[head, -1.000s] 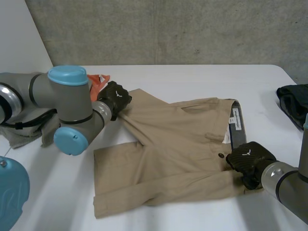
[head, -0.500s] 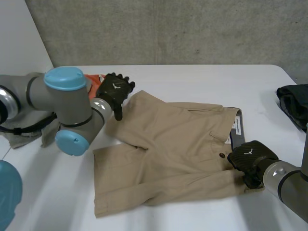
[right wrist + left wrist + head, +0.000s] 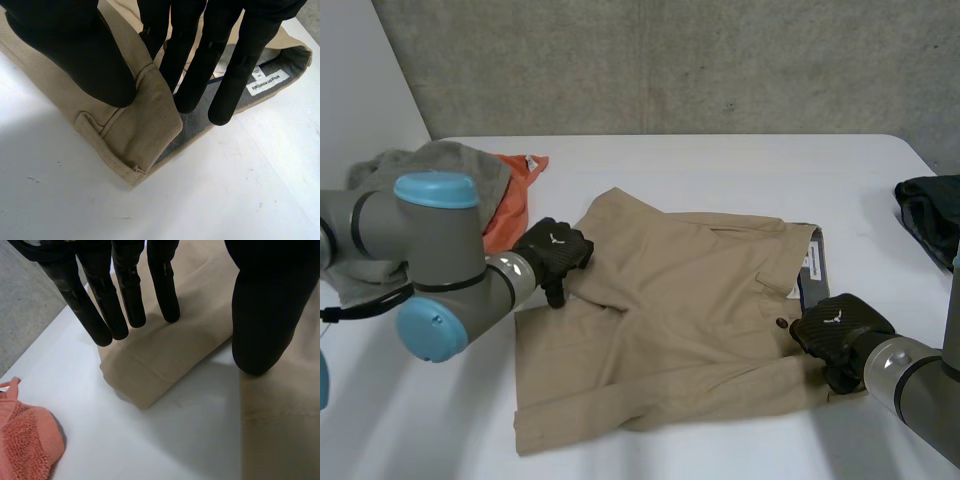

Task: Fold the laundry.

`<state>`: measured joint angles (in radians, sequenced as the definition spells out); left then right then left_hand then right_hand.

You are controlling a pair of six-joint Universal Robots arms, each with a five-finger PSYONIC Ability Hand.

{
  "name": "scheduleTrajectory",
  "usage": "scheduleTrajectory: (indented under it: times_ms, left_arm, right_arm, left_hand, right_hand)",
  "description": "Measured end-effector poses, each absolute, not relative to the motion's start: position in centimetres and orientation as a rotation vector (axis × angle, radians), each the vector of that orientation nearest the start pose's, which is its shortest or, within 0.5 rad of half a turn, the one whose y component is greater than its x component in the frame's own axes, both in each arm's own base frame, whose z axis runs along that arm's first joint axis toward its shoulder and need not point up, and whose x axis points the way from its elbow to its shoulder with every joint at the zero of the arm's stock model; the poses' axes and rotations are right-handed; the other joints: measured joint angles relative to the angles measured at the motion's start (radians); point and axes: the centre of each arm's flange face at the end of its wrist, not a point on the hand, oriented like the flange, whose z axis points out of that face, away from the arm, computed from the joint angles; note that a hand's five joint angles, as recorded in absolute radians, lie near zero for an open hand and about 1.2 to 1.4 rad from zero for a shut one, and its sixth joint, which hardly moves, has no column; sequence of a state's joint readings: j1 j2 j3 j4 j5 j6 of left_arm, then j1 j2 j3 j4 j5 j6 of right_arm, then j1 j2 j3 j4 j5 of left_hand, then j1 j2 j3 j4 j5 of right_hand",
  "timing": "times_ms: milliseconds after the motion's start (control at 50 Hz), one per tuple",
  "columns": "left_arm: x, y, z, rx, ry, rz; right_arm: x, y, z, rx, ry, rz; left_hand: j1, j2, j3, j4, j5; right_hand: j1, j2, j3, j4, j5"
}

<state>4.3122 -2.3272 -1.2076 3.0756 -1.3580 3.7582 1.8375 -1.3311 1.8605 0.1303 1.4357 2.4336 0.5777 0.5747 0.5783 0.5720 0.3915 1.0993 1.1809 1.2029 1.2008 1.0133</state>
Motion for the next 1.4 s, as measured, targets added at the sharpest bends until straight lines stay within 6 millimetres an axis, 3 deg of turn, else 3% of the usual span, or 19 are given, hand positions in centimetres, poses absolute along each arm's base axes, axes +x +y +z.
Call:
scheduleTrajectory:
  times_ms: [160,180,200,220,340,520,680,740,780,820,920,1020,1140,1160,1240,1260,1300,1400]
  left_arm:
    - [-30.0,-32.4,12.2,1.477,2.255,-1.702]
    - [-30.1,-32.7,12.1,1.472,2.245,-1.709]
    - [-30.1,-32.8,12.1,1.470,2.241,-1.713]
    - [-30.2,-32.9,12.0,1.465,2.231,-1.724]
    - [-30.3,-33.5,12.1,1.435,2.191,-1.766]
    - [-30.0,-33.6,12.3,1.392,2.165,-1.772]
    - [-29.4,-32.6,12.3,1.458,2.142,-1.673]
    - [-29.2,-32.2,12.5,1.494,2.114,-1.645]
    - [-29.2,-31.9,13.0,1.507,2.093,-1.644]
    - [-29.2,-31.6,13.7,1.503,2.076,-1.661]
    - [-29.0,-30.9,16.2,1.428,2.086,-1.736]
    - [-28.2,-29.3,19.3,1.294,2.156,-1.836]
    - [-26.5,-24.8,22.0,1.184,2.316,-1.883]
    - [-26.3,-24.4,22.0,1.181,2.329,-1.879]
    - [-24.9,-19.1,21.6,1.199,2.515,-1.762]
    - [-24.9,-19.1,21.6,1.199,2.515,-1.762]
    - [-24.2,-16.2,20.7,1.233,2.621,-1.648]
    - [-23.5,-12.9,18.9,1.291,2.741,-1.460]
  right_arm:
    - [20.7,-21.5,15.7,-1.431,2.505,-1.419]
    - [20.7,-21.5,15.7,-1.430,2.506,-1.420]
    - [20.7,-21.5,15.8,-1.429,2.506,-1.420]
    - [20.7,-21.5,15.8,-1.428,2.507,-1.419]
    - [20.7,-21.5,15.8,-1.426,2.508,-1.418]
    - [20.7,-21.4,15.8,-1.430,2.508,-1.416]
    - [20.7,-21.3,15.8,-1.436,2.507,-1.413]
    - [20.7,-21.2,15.9,-1.434,2.505,-1.412]
    - [20.7,-21.2,15.9,-1.433,2.504,-1.412]
    - [20.7,-21.1,16.0,-1.431,2.501,-1.414]
    - [20.8,-20.9,16.2,-1.420,2.492,-1.424]
    - [21.0,-20.7,16.6,-1.388,2.480,-1.449]
    - [21.3,-20.6,17.5,-1.283,2.468,-1.496]
    - [21.3,-20.6,17.5,-1.276,2.468,-1.498]
    - [21.3,-20.8,18.2,-1.148,2.469,-1.533]
    - [21.3,-20.8,18.2,-1.148,2.469,-1.533]
    - [21.2,-21.0,18.6,-1.048,2.477,-1.548]
    - [21.1,-21.3,19.0,-0.891,2.495,-1.559]
  left_hand:
    - [0.032,0.033,0.030,0.033,0.037]
    - [0.177,0.166,0.162,0.160,0.160]
    - [0.177,0.166,0.162,0.160,0.160]
    - [0.361,0.346,0.339,0.348,0.347]
    - [0.550,0.608,0.596,0.610,0.596]
    - [0.550,0.615,0.606,0.619,0.600]
    - [0.550,0.616,0.606,0.619,0.600]
    - [0.430,0.440,0.435,0.461,0.465]
    - [0.039,0.112,0.115,0.116,0.126]
    - [-0.184,-0.122,-0.110,-0.113,-0.104]
    - [-0.227,-0.229,-0.226,-0.229,-0.232]
    - [-0.227,-0.230,-0.226,-0.229,-0.233]
    - [-0.203,-0.195,-0.202,-0.193,-0.184]
    - [-0.203,-0.195,-0.202,-0.193,-0.184]
    - [-0.111,-0.116,-0.118,-0.108,-0.100]
    - [-0.111,-0.116,-0.118,-0.108,-0.100]
    - [-0.095,-0.095,-0.099,-0.086,-0.078]
    - [-0.095,-0.094,-0.099,-0.088,-0.078]
  right_hand:
    - [0.000,0.000,0.000,0.000,0.000]
    - [0.000,0.000,0.000,0.000,0.000]
    - [0.000,0.000,0.000,0.000,0.000]
    - [0.000,0.000,0.000,0.000,0.000]
    - [0.000,0.000,0.000,0.000,0.000]
    - [0.000,0.000,0.000,0.000,0.000]
    - [0.000,0.000,0.000,0.000,0.000]
    - [0.000,0.000,0.000,0.000,0.000]
    - [0.000,0.000,0.000,0.000,0.000]
    - [0.000,0.000,0.000,0.000,0.000]
    - [0.000,0.000,0.000,0.000,0.000]
    - [0.000,0.000,0.000,0.000,0.000]
    - [0.000,0.000,0.000,0.000,0.000]
    - [0.000,0.000,0.000,0.000,0.000]
    - [0.000,0.000,0.000,0.000,0.000]
    - [0.000,0.000,0.000,0.000,0.000]
    - [0.000,0.000,0.000,0.000,0.000]
    - [0.000,0.000,0.000,0.000,0.000]
